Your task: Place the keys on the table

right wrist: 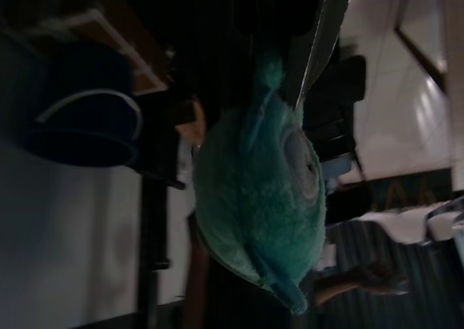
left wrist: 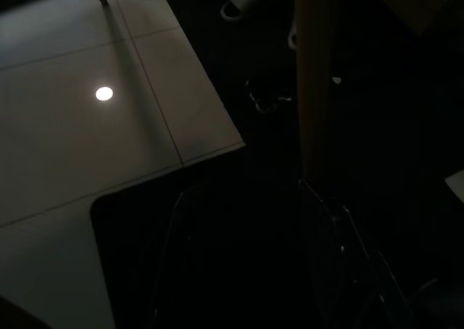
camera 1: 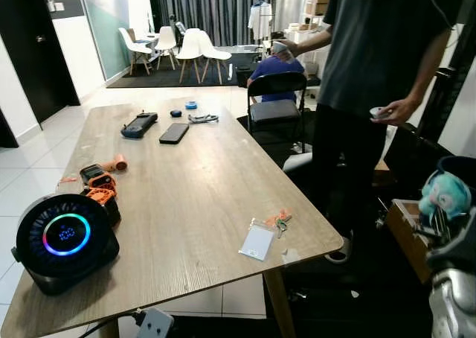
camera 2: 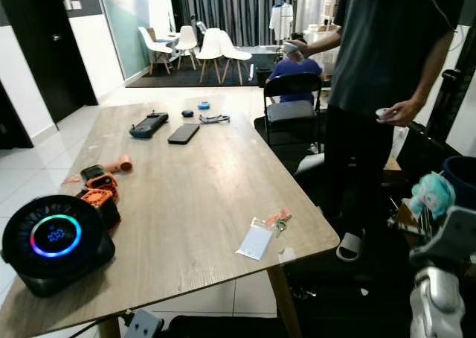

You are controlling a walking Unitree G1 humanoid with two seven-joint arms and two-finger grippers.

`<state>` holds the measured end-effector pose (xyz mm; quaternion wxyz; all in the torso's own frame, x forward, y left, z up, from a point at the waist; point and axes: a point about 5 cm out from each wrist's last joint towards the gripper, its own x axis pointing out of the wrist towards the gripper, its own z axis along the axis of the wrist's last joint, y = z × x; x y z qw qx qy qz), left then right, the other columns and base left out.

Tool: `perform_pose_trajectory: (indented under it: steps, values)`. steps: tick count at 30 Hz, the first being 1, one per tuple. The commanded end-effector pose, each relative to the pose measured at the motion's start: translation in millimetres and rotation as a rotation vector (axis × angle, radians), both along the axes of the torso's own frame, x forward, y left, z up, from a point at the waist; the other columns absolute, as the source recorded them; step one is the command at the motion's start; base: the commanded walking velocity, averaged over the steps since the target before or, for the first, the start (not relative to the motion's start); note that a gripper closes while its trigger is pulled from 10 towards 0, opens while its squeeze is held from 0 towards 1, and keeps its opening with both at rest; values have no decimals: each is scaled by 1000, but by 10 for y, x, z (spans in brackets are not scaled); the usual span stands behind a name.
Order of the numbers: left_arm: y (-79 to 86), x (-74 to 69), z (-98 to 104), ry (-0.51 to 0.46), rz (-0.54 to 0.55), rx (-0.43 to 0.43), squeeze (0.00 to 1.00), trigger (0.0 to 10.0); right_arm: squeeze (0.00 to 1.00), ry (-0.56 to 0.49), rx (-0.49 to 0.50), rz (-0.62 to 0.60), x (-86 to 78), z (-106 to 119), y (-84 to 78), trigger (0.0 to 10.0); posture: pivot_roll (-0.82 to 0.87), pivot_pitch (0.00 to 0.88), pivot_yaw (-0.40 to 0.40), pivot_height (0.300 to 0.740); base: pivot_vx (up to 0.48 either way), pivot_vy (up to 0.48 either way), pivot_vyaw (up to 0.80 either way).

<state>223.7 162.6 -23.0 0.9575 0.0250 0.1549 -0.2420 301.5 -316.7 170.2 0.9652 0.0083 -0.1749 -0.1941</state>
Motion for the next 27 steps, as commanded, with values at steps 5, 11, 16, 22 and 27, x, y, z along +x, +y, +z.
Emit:
perform_pose_trajectory:
  steps: [5,11,16,22,27]
  values:
    - [-25,-181,-69,24,-212,70,0,10000,0,62,6,49,80,-81,116,10000,27,57,21,740,0,0,0]
    - [44,-181,81,-8,-304,-30,0,10000,0,86,19,57,68,-148,148,10000,29,62,26,740,0,0,0]
    - [93,20,343,-88,-220,-204,0,10000,0,99,28,63,64,-174,163,10000,27,64,26,740,0,0,0]
    - [41,58,494,-125,-283,-285,0,10000,0,111,32,68,72,-197,178,10000,28,64,25,740,0,0,0]
    - [-18,55,678,-131,-352,-391,0,10000,0,117,36,77,93,-200,208,10000,27,61,23,740,0,0,0]
